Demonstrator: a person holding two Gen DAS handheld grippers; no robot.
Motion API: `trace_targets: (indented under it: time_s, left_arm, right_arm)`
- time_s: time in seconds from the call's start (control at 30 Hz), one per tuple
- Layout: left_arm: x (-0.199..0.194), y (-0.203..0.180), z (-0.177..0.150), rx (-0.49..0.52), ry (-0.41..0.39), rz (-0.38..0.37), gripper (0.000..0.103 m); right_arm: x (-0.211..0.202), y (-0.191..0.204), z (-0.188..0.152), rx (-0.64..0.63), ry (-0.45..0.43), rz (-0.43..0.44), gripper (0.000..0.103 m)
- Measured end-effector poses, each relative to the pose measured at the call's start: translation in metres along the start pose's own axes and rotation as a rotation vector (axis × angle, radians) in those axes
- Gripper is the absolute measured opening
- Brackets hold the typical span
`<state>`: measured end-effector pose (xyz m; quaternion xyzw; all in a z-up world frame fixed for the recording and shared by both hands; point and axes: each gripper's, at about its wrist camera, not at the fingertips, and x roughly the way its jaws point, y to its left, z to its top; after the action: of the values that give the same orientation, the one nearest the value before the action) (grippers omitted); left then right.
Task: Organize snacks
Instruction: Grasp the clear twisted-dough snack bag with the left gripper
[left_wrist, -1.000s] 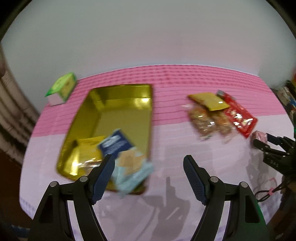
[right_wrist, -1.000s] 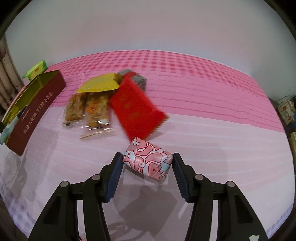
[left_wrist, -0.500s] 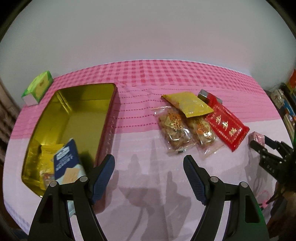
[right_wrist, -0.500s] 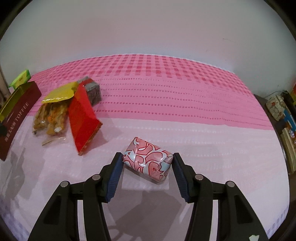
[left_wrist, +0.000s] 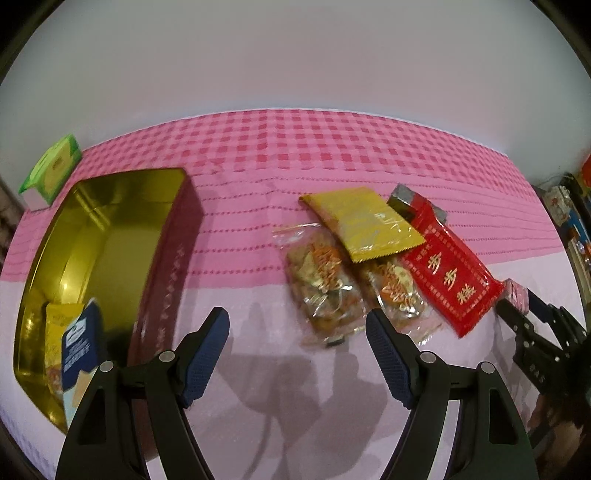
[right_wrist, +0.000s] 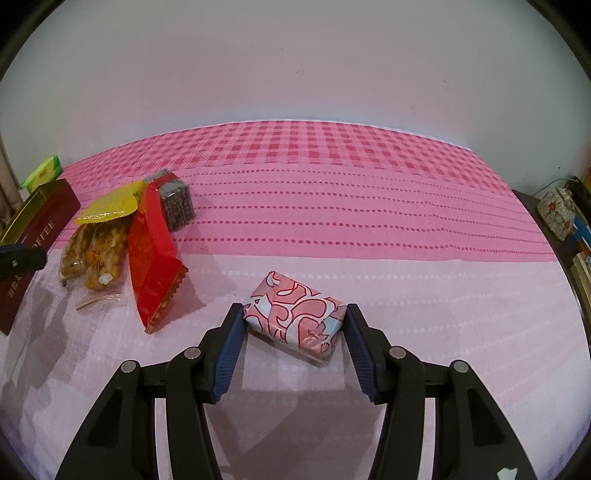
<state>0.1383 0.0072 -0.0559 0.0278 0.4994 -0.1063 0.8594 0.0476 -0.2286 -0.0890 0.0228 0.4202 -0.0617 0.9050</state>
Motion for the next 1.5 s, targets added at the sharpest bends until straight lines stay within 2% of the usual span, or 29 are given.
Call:
trace_targets:
  time_s: [0.33, 0.73, 0.8, 0.87, 1.1, 1.2, 1.5]
  left_arm:
    - [0.022, -0.004, 0.016, -0.059, 0.021, -0.017, 0.077]
    - [0.039, -0.006, 0.025, -0.073, 0.032, -0.022, 0.077]
    - [0.041, -0.003, 0.025, -0.079, 0.039, 0.006, 0.070]
    - [0.044, 0.000, 0.023, -0.084, 0.060, -0.013, 0.062]
    - [0.046, -0.005, 0.021, -0.053, 0.053, 0.012, 0.058]
    - [0.045, -0.009, 0.021, -0.036, 0.050, 0.007, 0.045]
    - [0.026, -0.009, 0.007, 0.011, 0.047, 0.045, 0.044]
  right_arm:
    - [0.000, -0.001, 0.000, -0.005, 0.014, -0.006, 0.051]
    - [0.002, -0.001, 0.000, -0.005, 0.020, -0.005, 0.051]
    - [0.002, -0.001, -0.001, -0.004, 0.021, -0.004, 0.051]
    - [0.001, -0.002, -0.001, -0.003, 0.021, -0.003, 0.051]
    - [0.001, -0.002, -0.001, -0.002, 0.021, -0.002, 0.052]
    - [0.001, -0.002, -0.001, -0.002, 0.021, -0.003, 0.052]
    - [0.002, -0.002, -0.001, -0.002, 0.021, -0.003, 0.052]
